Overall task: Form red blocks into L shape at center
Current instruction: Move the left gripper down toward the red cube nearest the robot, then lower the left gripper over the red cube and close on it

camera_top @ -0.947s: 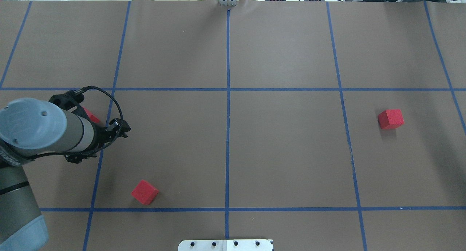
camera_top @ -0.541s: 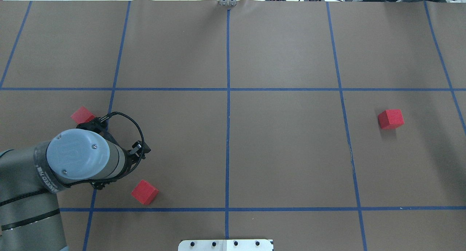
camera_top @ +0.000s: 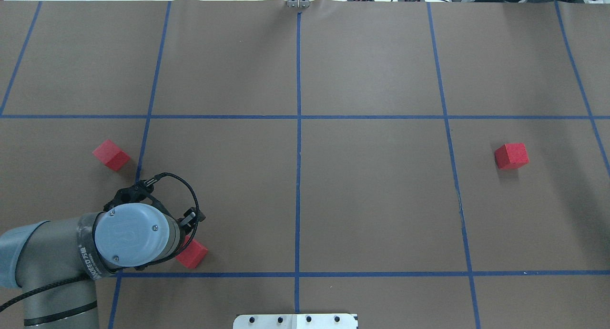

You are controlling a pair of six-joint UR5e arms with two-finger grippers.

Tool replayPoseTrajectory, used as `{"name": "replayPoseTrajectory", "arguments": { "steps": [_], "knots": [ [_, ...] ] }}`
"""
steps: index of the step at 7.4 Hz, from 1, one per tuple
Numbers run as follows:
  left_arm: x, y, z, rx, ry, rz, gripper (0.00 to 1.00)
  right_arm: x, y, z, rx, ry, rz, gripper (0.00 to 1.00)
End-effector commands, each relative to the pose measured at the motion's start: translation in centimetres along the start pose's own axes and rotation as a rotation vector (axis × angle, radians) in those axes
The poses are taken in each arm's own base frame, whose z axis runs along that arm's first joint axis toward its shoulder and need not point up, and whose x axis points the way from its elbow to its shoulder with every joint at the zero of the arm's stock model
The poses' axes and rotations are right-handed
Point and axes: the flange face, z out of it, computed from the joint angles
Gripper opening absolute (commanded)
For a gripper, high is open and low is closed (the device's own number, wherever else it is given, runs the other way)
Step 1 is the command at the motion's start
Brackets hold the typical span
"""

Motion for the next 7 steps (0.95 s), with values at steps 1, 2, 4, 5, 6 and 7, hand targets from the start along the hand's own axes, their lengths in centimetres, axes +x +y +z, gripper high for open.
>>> {"name": "replayPoseTrajectory", "arguments": {
  "steps": [1,2,4,5,6,7],
  "knots": [
    [0.7,0.9,0.1,-0.002,0.005,0.002,1.0,0.1,0.0,0.1,-0.001,0.001,-0.003,0.99],
    [0.9,1.0,0.2,-0.002,0.005,0.002,1.0,0.1,0.0,0.1,-0.002,0.001,-0.004,0.99],
    [1.2,1.1,0.3,-0.001,0.006,0.002,1.0,0.3,0.1,0.3,-0.006,0.001,-0.001,0.99],
    [1.1,1.2,0.6,0.001,0.001,0.003,1.0,0.4,0.1,0.3,-0.007,0.001,0.001,0.99],
    [1.9,1.6,1.5,0.008,-0.008,0.002,1.0,0.5,0.2,0.4,-0.009,0.001,0.003,0.99],
    [2.8,2.1,2.0,0.011,-0.014,0.001,1.0,0.5,0.4,0.5,-0.01,0.001,0.004,0.99]
  ]
}}
